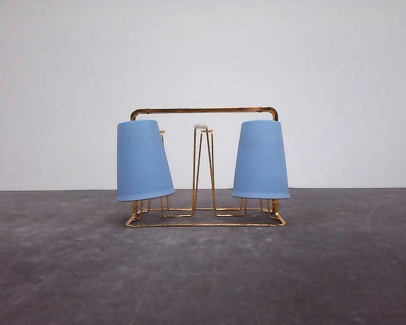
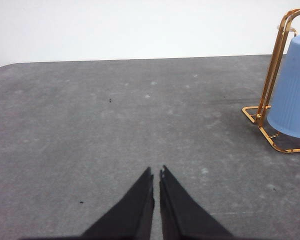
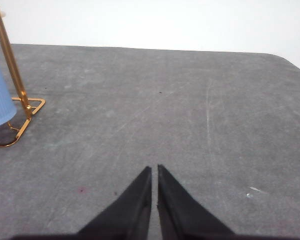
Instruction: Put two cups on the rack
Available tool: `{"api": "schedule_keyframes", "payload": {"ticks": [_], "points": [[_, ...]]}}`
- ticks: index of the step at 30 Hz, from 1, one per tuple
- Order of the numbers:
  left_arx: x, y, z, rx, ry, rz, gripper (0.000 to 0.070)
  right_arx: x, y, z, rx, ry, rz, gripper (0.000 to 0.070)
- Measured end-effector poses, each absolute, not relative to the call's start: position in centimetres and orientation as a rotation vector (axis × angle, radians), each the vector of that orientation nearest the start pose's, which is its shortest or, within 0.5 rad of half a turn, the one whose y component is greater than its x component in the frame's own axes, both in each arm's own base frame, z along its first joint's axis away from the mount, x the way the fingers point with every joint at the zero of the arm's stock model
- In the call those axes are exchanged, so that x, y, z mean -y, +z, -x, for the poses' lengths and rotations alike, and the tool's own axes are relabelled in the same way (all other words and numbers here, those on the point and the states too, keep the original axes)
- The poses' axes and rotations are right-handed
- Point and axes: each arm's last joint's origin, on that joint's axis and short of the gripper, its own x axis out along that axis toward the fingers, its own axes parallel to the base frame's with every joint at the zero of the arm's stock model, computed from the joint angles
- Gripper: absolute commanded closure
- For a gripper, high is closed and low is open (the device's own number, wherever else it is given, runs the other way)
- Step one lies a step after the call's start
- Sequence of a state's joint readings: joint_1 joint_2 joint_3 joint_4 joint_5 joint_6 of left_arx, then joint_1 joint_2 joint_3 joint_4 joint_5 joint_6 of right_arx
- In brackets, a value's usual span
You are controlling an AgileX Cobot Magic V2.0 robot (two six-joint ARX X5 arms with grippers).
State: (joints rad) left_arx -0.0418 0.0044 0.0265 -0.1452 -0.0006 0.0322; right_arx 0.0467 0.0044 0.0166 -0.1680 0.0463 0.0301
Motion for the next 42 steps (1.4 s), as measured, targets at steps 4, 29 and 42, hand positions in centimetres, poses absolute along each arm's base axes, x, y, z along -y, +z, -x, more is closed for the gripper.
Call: {"api": "schedule_keyframes", "payload": {"ticks": [4, 29, 42], "points": [[0.4, 15.82, -9.55, -0.122, -0.043, -0.035, 0.07, -0.31, 15.26, -9.57, -0.156, -0.002, -0.023, 0.0682], [0.4, 15.82, -9.55, -0.122, -0.043, -0.035, 0.07, -0.31, 15.26, -9.57, -0.156, -0.002, -0.023, 0.0682], [0.4, 15.83, -9.55, -0.122, -0.043, -0.035, 0.07, -0.31, 15.26, -9.57, -0.156, -0.002, -0.023, 0.0682]]}}
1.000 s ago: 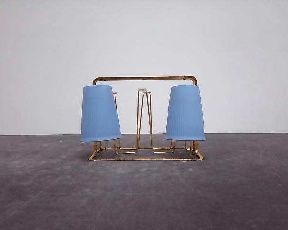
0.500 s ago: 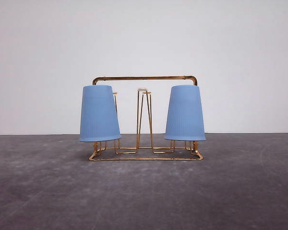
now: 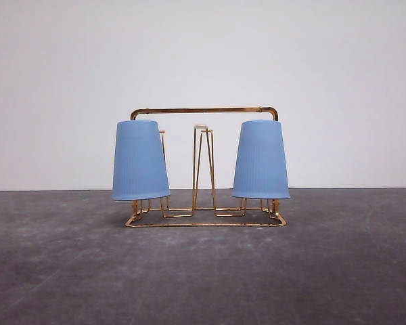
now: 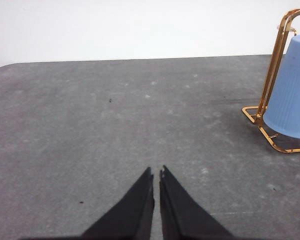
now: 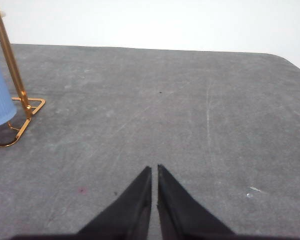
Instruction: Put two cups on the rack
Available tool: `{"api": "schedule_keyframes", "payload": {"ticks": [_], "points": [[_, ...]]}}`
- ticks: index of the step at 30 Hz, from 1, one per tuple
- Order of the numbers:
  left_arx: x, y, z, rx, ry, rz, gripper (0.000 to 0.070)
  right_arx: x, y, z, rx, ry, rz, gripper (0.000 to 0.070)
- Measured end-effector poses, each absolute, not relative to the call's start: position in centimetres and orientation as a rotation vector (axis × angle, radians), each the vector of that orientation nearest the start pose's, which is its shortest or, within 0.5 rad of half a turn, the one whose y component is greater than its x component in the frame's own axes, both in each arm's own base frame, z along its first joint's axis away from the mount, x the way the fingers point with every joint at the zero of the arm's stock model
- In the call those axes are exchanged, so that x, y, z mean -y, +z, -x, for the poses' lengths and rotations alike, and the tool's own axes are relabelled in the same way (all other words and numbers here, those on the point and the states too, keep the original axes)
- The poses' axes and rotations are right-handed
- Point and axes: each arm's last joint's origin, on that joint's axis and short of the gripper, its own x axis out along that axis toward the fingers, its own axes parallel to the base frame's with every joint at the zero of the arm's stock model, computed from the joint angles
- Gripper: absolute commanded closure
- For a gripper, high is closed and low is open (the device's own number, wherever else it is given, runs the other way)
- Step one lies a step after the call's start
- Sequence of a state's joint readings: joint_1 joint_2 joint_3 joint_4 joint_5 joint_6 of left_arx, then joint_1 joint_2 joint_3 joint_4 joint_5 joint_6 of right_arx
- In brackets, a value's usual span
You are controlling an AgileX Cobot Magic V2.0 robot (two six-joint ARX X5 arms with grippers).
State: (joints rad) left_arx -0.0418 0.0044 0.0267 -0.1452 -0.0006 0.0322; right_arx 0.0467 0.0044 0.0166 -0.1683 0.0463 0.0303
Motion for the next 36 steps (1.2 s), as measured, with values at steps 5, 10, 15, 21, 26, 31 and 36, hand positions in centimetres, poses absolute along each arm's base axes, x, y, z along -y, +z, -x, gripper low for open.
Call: {"api": "schedule_keyframes", "payload": {"ticks": [5, 10, 15, 21, 26, 31, 36], "points": [[0.4, 15.82, -9.55, -0.122, -0.043, -0.035, 0.07, -0.31, 15.26, -9.57, -0.156, -0.002, -0.023, 0.0682], [0.4, 15.82, -9.55, -0.122, -0.043, -0.035, 0.07, -0.31, 15.26, -9.57, -0.156, -0.002, -0.023, 0.0682], [0.4, 15.82, -9.55, -0.122, -0.043, -0.035, 0.07, -0.31, 15.26, -9.57, -0.156, -0.002, -0.023, 0.0682], [0.4, 15.82, -9.55, -0.122, -0.043, -0.035, 0.07, -0.31, 15.26, -9.57, -0.156, -0.002, -0.023, 0.0682], [0.4, 15.82, -9.55, -0.122, -0.043, -0.035, 0.07, -0.31, 15.26, -9.57, -0.156, -0.002, -0.023, 0.0682], [0.4, 15.82, -9.55, -0.123, -0.043, -0.035, 0.07, -0.31, 15.26, -9.57, -0.156, -0.002, -0.023, 0.0682], [0.4, 15.82, -9.55, -0.122, -0.043, -0.035, 0.07, -0.31, 15.26, -9.57, -0.156, -0.002, -0.023, 0.0682]]}}
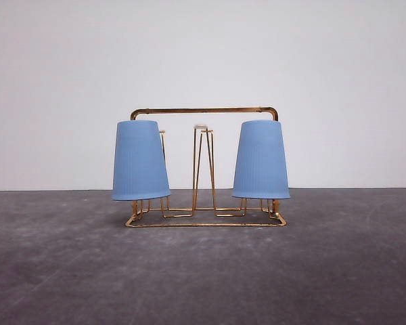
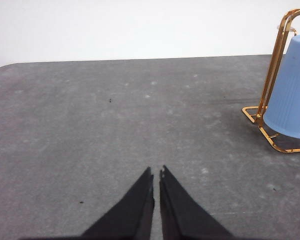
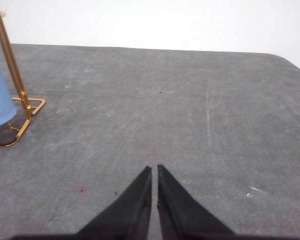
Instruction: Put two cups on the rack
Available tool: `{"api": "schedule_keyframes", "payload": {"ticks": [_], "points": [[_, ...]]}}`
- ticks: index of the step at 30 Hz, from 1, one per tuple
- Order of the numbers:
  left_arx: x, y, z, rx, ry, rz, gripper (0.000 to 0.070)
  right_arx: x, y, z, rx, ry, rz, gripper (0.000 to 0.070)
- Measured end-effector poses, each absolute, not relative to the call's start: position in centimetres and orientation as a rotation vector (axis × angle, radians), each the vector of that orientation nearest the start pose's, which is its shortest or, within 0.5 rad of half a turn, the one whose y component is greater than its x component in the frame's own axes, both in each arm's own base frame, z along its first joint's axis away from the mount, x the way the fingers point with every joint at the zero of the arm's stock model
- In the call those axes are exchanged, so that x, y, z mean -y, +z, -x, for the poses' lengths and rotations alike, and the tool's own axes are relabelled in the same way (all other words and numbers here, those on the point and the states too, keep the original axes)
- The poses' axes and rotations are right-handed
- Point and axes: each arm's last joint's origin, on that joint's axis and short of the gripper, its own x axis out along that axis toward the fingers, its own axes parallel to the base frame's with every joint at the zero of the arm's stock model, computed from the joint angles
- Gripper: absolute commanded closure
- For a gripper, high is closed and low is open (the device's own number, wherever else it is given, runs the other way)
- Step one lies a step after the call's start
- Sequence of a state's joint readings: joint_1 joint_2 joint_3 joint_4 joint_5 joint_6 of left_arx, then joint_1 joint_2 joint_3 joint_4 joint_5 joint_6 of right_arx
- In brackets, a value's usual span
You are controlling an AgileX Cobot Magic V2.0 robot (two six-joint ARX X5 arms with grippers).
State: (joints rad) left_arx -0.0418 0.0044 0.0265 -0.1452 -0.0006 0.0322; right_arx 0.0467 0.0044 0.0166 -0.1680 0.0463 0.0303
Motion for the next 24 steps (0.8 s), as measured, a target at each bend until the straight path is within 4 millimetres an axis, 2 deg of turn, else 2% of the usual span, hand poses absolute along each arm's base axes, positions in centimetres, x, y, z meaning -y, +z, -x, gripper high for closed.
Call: {"api": "schedule_keyframes", "payload": {"ticks": [24], "points": [[0.4, 15.82, -9.55, -0.123, -0.043, -0.035, 0.07, -0.31, 15.26, -9.57, -0.156, -0.002, -0.023, 0.0682]]}}
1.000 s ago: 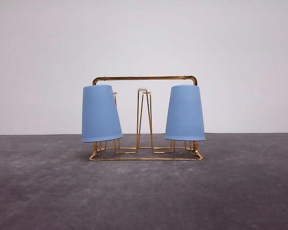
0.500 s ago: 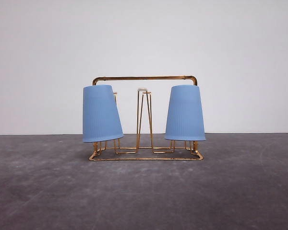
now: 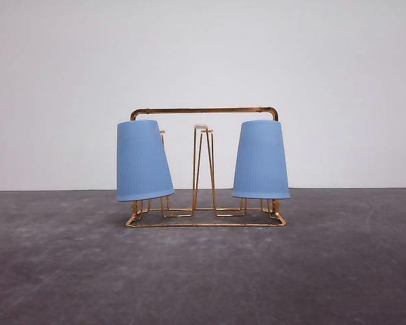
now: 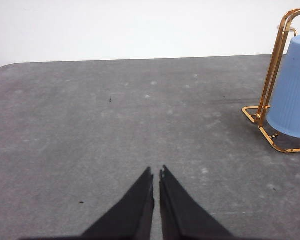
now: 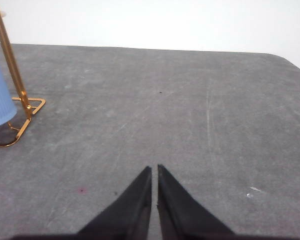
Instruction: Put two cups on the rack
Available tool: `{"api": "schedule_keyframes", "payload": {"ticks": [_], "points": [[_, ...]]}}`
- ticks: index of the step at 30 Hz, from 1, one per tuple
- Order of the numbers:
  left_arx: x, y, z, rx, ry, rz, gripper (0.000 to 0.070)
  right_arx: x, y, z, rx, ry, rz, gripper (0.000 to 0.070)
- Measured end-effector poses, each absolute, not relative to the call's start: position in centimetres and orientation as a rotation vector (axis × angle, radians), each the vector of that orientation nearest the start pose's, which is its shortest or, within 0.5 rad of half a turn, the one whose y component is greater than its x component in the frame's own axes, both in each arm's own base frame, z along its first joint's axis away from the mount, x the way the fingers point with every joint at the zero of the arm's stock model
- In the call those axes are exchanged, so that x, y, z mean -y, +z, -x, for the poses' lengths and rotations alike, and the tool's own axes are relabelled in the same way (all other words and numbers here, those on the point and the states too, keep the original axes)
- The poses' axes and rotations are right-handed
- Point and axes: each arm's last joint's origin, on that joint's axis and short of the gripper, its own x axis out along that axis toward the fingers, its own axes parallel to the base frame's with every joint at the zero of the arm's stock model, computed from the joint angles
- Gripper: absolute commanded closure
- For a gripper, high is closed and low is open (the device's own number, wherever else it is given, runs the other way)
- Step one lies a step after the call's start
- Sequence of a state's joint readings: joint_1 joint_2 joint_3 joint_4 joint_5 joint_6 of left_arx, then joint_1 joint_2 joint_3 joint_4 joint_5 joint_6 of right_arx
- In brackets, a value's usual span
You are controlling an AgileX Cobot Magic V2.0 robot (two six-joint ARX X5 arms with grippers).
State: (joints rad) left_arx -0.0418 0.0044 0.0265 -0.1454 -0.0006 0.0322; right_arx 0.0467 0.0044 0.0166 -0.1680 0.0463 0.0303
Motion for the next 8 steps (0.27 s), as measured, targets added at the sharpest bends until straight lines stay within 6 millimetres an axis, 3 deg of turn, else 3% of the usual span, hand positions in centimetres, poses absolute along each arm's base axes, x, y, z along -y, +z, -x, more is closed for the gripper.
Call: {"api": "schedule_keyframes", "payload": {"ticks": [8], "points": [[0.4, 15.82, -9.55, -0.122, -0.043, -0.035, 0.07, -0.31, 15.26, -9.57, -0.156, -0.002, -0.023, 0.0682]]}}
